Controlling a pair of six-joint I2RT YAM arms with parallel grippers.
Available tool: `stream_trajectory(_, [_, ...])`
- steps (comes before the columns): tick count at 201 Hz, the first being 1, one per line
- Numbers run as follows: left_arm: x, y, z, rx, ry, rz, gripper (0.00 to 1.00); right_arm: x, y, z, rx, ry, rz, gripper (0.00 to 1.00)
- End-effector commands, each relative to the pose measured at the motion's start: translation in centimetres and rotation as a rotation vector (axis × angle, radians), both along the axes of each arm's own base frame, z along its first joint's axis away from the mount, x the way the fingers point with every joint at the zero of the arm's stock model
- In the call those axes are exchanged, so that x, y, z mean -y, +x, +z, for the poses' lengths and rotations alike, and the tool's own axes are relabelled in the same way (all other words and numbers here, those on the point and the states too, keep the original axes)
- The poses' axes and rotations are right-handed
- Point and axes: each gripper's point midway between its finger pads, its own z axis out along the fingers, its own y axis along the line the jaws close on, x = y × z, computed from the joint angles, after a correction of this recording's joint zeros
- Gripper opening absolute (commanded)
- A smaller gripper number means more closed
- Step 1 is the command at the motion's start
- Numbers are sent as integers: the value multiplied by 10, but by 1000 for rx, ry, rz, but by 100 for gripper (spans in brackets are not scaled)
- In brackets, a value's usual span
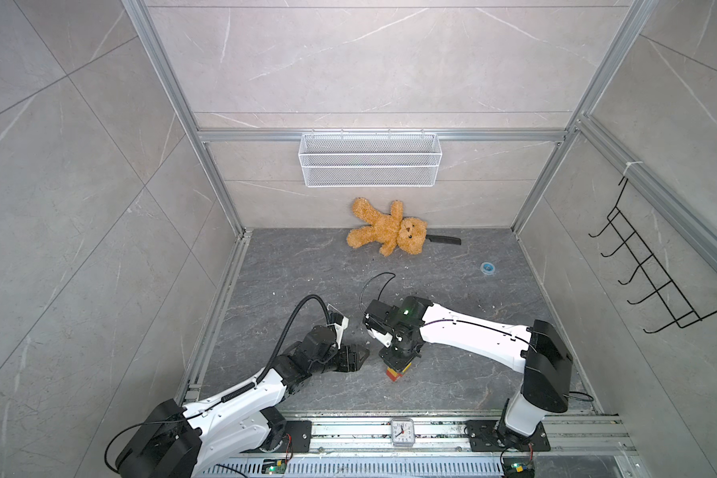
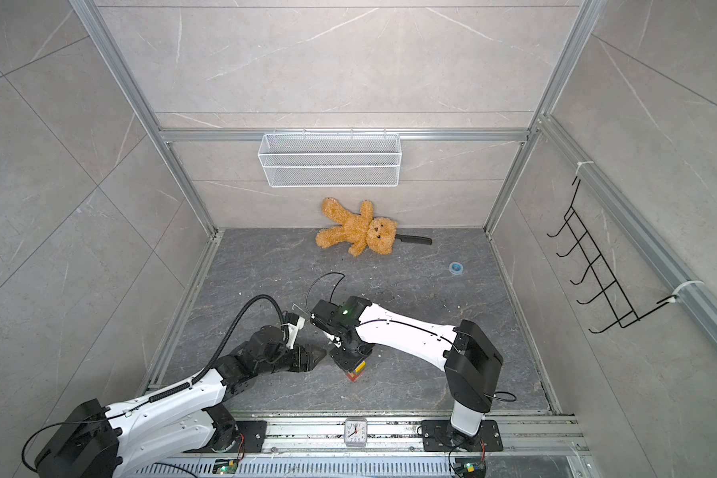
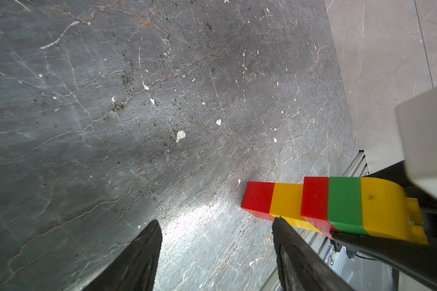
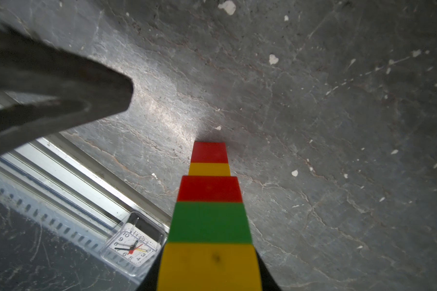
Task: Assemble an ice cream with lego
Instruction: Adjust the lego brick at the center of the board.
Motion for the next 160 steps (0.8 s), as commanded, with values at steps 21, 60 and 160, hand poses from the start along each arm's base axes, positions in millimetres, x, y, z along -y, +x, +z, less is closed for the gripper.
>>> stream_trajectory(21, [4,7,17,46,-9,-5,72,4,8,8,-4,80,-52,23])
stream_trajectory(60, [1,11,25,70,19,5,72,4,28,35,-7,293,-120,22])
stream_trajectory(160, [-15,29,31,24,43,56,73,-9,72,29,-179,799,-219,22])
